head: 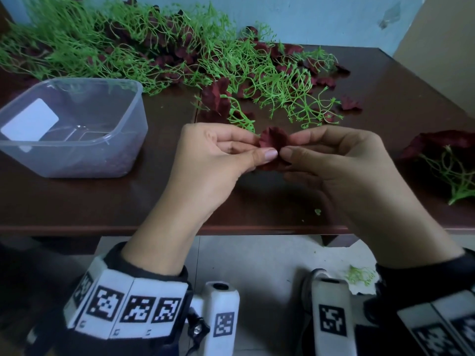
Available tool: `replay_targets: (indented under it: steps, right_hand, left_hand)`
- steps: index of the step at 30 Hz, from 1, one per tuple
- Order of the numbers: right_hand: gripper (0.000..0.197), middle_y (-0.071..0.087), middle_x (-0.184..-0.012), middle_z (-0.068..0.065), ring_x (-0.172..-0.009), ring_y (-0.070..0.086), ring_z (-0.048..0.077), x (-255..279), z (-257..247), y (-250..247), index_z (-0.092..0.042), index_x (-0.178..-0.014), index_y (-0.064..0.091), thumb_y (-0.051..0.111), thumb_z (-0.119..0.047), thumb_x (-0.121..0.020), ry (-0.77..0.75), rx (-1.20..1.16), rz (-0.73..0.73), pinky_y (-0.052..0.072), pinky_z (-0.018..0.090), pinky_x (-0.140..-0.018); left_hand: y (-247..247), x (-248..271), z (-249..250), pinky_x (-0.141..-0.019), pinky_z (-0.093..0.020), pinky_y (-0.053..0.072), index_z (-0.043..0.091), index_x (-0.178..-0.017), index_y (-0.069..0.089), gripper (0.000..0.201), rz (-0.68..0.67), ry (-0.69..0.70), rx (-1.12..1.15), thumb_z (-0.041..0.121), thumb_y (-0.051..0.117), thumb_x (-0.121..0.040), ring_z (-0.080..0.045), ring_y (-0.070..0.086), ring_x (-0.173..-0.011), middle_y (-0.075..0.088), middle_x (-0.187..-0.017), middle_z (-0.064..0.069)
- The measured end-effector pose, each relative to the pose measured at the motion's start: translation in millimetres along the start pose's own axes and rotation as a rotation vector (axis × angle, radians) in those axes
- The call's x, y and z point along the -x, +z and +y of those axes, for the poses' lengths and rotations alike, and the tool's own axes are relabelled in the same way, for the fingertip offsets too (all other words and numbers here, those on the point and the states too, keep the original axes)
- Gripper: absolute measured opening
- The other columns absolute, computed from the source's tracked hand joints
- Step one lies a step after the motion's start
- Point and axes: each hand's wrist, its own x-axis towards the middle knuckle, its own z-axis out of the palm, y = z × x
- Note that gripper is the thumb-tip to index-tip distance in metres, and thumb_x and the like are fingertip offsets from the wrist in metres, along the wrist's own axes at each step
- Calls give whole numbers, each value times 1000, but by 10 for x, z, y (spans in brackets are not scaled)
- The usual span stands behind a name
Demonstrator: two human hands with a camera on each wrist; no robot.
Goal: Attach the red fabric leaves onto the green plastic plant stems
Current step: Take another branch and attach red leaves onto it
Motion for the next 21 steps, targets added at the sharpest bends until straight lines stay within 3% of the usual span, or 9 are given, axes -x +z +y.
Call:
replay_targets:
  steps: [6, 12, 18, 21]
  right_hand:
    - [23, 76, -86, 16, -82, 76, 26, 0, -2, -7, -1, -99, 71, 78, 0, -77, 14, 34, 24, 60, 27, -67]
    - [34, 77, -87, 14, -82, 76, 25, -9, 0, -3, -3, -105, 70, 81, 1, -73, 4, 77, 29, 61, 30, -69]
    - [26, 76, -76, 14, -70, 75, 23, -8, -12, -36, 1, -95, 70, 82, 0, -72, 9, 108, 42, 60, 26, -63]
    - [14, 76, -76, 14, -69, 74, 20, -13, -9, -30, -2, -91, 73, 78, 0, -78, 65, 103, 10, 58, 23, -61]
  left_hand:
    - [27, 26, 15, -65, -21, 56, 7, -91, 79, 23, 4, 14, -42, 7, 90, -71, -13, 76, -69, 78, -74, -8]
    - [12, 29, 28, -67, -25, 60, 21, -88, 74, 24, 18, -16, -85, 8, 89, -75, -16, 77, -73, 79, -77, -2]
    - [6, 38, 73, -66, -23, 60, 17, -96, 74, 19, -56, -75, -47, 1, 77, -87, -13, 77, -79, 80, -82, -2]
    - [-1, 50, 78, -67, -23, 60, 19, -88, 75, 23, -110, -91, -41, -3, 73, -89, -11, 76, -77, 79, -77, -1]
